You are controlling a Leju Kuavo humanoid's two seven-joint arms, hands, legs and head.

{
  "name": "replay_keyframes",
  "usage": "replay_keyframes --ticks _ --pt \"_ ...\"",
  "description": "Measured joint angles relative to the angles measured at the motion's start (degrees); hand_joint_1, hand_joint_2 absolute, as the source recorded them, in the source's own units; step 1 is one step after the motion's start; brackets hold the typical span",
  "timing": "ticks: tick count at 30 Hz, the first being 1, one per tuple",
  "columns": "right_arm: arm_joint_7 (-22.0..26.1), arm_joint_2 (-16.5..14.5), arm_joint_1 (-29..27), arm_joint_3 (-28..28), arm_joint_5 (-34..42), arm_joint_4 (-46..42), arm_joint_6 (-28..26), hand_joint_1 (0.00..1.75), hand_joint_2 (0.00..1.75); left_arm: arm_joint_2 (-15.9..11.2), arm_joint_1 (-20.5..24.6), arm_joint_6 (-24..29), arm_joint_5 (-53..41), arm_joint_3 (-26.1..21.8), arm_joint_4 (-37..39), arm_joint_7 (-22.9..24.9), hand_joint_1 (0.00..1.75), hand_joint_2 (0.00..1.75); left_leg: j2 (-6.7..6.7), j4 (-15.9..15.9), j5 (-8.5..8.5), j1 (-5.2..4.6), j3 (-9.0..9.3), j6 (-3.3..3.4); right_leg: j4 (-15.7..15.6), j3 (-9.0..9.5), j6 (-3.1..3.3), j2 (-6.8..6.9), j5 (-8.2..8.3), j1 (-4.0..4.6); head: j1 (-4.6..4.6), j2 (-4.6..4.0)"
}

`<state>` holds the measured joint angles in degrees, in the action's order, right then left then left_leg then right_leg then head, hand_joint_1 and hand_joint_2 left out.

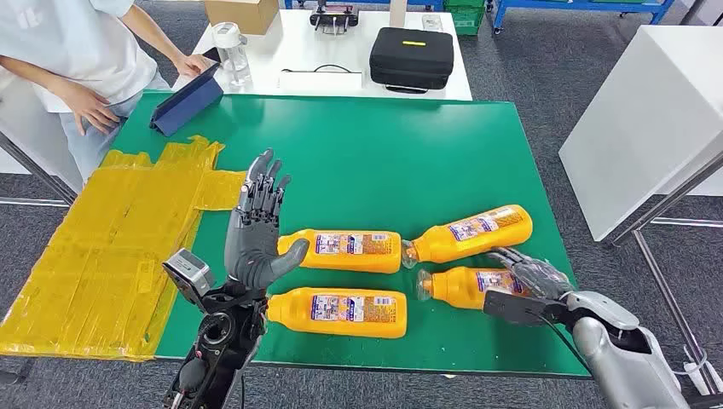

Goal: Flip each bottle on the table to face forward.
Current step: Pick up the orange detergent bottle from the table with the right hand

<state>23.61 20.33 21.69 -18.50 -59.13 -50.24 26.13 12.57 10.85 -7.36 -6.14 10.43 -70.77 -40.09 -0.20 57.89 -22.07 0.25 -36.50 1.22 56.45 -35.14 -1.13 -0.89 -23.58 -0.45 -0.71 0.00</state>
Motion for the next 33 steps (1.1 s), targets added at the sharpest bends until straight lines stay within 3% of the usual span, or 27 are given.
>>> replay_keyframes --ticks 10,20,23,26,33 --pt "4.0 -1.8 11.8 -8.5 3.3 14.3 2.6 1.75 1.75 0.0 1.3 0.6 0.4 0.3 0.8 0.0 0.0 1.75 0.02 0.0 0.15 0.05 0.05 -0.09 0.0 0.02 0.08 -0.06 0.17 0.04 0.01 -0.01" --pt "5.1 -1.9 15.1 -12.2 5.8 19.9 1.1 1.75 1.75 0.0 1.9 0.3 0.6 0.7 1.4 0.0 0.0 1.75 0.02 0.0 0.14 0.05 0.07 -0.08 0.0 0.03 0.07 -0.06 0.17 0.04 0.01 0.0" --pt "5.7 -1.9 14.8 -12.6 7.5 19.8 -1.9 1.75 1.75 0.0 2.0 0.4 0.7 0.7 1.5 0.0 0.0 1.75 0.01 0.0 0.14 0.05 0.05 -0.08 0.0 0.03 0.07 -0.06 0.18 0.04 0.01 -0.01" --pt "7.0 -2.4 12.9 -12.3 10.7 18.0 -8.3 1.75 1.75 0.0 2.0 0.5 0.7 0.7 1.5 0.0 0.0 1.75 -0.01 0.0 0.17 0.04 -0.05 -0.07 0.0 0.0 0.04 -0.05 0.21 0.04 0.02 0.0" --pt "6.3 -5.7 5.8 -7.1 14.9 3.5 -22.7 1.75 1.75 0.0 2.0 0.7 0.7 0.6 1.5 0.0 0.0 1.75 -0.2 0.0 0.27 0.08 -0.27 -0.04 0.0 -0.16 0.0 0.16 0.16 0.08 -0.01 0.0"
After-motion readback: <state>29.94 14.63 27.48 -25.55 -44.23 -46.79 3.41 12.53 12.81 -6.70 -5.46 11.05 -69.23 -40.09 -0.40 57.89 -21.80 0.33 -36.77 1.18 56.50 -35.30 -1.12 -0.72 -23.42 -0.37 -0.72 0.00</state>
